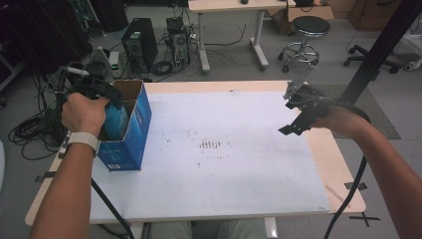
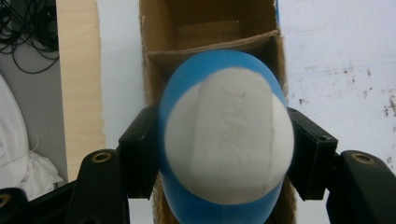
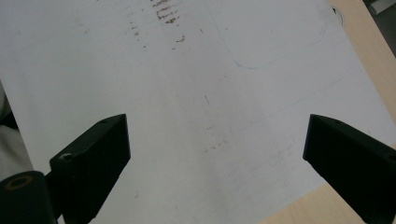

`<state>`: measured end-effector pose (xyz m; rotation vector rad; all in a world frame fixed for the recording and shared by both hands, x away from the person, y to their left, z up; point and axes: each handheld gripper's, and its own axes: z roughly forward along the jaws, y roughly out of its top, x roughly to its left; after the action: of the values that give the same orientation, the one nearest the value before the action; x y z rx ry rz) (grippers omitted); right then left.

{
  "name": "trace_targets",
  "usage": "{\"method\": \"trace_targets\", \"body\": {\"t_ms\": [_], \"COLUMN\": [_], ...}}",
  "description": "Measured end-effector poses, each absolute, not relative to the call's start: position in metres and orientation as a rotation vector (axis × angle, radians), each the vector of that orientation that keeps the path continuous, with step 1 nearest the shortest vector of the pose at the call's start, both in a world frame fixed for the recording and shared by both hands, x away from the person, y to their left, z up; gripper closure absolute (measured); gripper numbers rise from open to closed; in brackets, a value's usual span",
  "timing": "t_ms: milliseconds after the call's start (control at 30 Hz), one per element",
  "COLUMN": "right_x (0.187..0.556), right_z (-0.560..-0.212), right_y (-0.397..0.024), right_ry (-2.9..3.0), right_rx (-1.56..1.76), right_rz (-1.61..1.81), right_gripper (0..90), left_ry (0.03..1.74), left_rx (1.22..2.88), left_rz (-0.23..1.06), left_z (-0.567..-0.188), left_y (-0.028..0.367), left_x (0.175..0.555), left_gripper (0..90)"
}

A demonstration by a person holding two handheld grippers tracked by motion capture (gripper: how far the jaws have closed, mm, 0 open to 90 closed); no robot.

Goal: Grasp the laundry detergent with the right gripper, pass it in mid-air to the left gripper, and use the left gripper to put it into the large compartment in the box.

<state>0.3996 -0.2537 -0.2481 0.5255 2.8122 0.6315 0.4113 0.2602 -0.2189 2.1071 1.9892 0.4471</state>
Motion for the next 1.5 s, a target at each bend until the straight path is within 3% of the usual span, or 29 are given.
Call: {"method": "trace_targets", "body": {"t_ms": [867, 1500], "right_x": [0.400, 0.401], "right_z": [-0.252, -0.255], "right_y": [-0.254, -0.251], "right_ry": [2.818, 2.830], "right_rx": [0.533, 0.533], "right_rz": [0.624, 0.612], "right_gripper": [7.1, 7.1], "left_ry": [1.981, 1.990], "left_rx": [2.180, 2.153], "left_rz": [0.412, 0.386], "left_z": [-0.273, -0.276], "left_y": [0.262, 0.268], "left_x": [0.415, 0.417], "left_gripper": [38.2, 37.7]}}
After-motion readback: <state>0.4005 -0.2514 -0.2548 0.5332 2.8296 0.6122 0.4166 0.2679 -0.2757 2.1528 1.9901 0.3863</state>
